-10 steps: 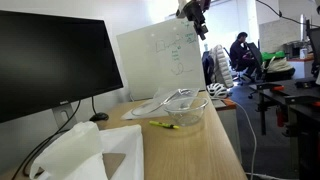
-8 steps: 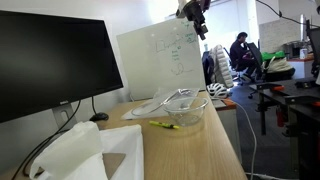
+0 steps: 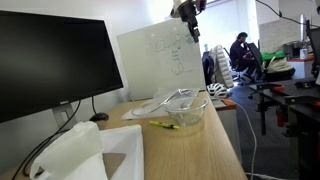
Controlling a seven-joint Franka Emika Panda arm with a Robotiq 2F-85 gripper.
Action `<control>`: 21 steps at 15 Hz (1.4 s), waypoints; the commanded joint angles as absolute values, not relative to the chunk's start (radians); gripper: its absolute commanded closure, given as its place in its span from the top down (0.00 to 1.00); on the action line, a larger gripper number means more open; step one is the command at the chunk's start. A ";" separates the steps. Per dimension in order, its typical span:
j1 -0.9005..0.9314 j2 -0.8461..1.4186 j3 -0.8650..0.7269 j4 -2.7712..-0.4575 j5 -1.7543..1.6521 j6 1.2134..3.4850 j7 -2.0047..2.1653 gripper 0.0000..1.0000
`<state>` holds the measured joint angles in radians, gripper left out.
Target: Put the pen in the bowl
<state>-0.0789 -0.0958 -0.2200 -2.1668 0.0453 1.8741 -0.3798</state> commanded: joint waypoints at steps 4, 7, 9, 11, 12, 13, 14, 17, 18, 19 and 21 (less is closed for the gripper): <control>-0.043 0.052 -0.089 -2.159 0.203 2.178 -0.173 1.00; -0.026 0.163 -0.044 -2.130 0.225 2.299 -0.119 1.00; -0.018 0.234 -0.027 -2.116 0.194 2.366 -0.088 1.00; -0.011 0.308 -0.019 -2.088 0.176 2.407 -0.063 1.00; -0.007 0.339 -0.016 -2.074 0.165 2.423 -0.049 1.00; -0.004 0.379 -0.015 -2.050 0.161 2.432 -0.032 1.00; -0.001 0.412 -0.014 -2.028 0.156 2.437 -0.011 1.00; 0.019 0.502 -0.017 -1.951 0.131 2.431 0.051 1.00; 0.024 0.530 -0.016 -1.921 0.127 2.418 0.063 1.00; 0.034 0.557 -0.019 -1.895 0.118 2.418 0.081 1.00; 0.049 0.607 -0.022 -1.841 0.102 2.405 0.113 1.00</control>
